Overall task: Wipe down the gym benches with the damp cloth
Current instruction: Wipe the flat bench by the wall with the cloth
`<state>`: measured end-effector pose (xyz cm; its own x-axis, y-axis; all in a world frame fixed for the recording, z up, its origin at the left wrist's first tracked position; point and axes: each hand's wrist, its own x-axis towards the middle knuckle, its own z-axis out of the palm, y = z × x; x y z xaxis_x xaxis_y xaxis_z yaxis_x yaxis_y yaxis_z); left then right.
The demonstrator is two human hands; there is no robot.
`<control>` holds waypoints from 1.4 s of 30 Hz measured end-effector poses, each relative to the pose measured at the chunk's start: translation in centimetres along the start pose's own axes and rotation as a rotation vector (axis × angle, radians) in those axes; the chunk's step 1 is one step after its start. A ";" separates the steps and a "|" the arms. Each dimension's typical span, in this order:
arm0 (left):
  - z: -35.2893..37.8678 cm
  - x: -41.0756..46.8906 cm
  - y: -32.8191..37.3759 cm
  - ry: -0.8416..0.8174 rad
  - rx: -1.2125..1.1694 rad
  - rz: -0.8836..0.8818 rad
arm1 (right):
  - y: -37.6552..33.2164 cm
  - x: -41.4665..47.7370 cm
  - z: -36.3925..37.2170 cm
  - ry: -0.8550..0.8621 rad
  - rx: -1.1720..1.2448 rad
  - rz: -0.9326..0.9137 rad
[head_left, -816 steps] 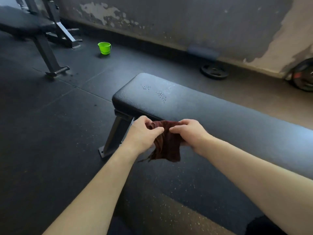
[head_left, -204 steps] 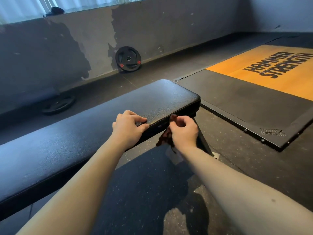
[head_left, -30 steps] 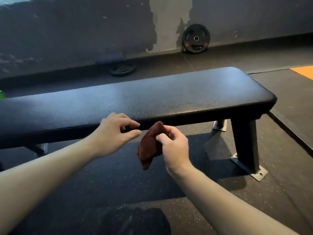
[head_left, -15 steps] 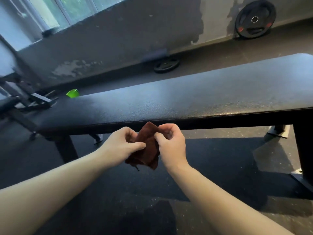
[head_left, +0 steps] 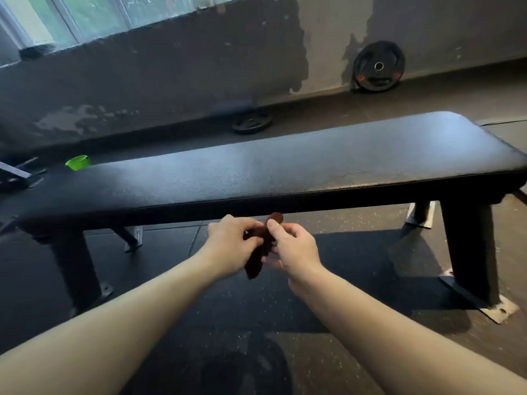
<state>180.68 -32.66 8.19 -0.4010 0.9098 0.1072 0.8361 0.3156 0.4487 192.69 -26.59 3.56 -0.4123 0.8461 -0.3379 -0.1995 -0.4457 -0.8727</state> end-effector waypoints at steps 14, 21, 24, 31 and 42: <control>-2.2 4.1 -4.2 0.357 0.013 0.299 | -1.8 0.7 -0.2 0.617 0.141 -0.371; -3.5 7.1 -9.2 0.283 0.146 0.167 | -2.3 4.7 -0.9 0.860 0.018 -0.518; -2.6 7.3 -10.2 0.344 0.086 0.194 | -1.6 5.8 0.6 0.896 0.108 -0.553; -1.5 6.7 -9.9 0.419 0.043 0.171 | 3.3 6.1 6.3 0.603 -0.014 -0.470; -2.4 6.1 -11.9 0.487 0.073 0.214 | -2.3 4.1 -1.3 0.746 -0.014 -0.542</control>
<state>167.41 -31.49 5.61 -0.3318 0.7312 0.5960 0.9350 0.1707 0.3110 192.60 -21.70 3.75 0.4151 0.9096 -0.0172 -0.1856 0.0661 -0.9804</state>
